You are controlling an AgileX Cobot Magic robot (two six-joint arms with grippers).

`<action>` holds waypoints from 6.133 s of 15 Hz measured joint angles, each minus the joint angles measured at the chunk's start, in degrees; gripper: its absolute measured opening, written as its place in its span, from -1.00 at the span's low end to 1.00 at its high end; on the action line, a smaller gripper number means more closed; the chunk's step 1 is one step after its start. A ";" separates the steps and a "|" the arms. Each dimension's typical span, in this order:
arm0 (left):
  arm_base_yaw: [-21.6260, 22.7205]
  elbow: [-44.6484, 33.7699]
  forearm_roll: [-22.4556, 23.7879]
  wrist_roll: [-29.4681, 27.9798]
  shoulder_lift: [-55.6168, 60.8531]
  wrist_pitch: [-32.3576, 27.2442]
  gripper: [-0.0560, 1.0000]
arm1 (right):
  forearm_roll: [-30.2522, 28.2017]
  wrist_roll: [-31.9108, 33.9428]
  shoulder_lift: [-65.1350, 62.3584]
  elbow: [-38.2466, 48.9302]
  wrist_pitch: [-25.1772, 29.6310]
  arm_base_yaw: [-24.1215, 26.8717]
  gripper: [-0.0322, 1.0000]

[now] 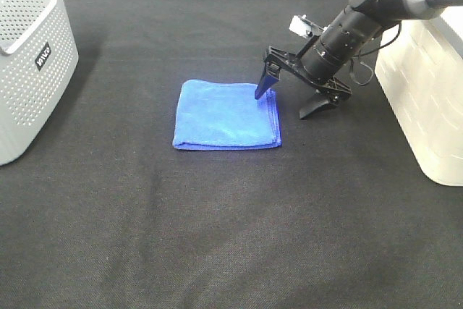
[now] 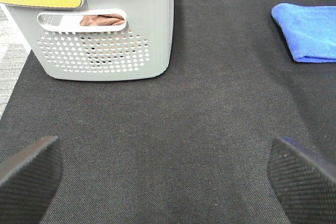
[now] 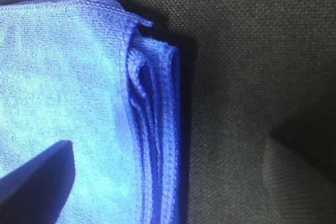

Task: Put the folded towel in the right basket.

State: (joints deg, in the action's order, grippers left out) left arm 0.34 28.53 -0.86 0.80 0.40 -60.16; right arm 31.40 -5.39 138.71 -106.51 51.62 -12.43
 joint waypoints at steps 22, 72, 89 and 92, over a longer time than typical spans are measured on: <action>0.00 0.00 0.00 0.00 0.00 0.00 0.97 | 4.41 -1.49 -1.03 -3.15 3.84 -9.85 -0.54; 0.00 0.00 0.06 0.00 0.00 0.00 0.97 | -27.67 2.52 -112.24 56.26 18.16 18.79 0.94; 0.00 0.00 0.06 0.00 0.00 0.00 0.97 | -26.41 0.00 -139.00 79.24 14.27 17.07 0.94; 0.00 0.00 0.06 0.00 0.00 0.00 0.97 | -26.76 0.46 -139.00 80.39 12.09 13.18 0.94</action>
State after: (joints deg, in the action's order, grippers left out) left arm 0.34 28.53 -0.80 0.80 0.40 -60.16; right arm 4.64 -4.93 -0.29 -26.13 63.71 0.74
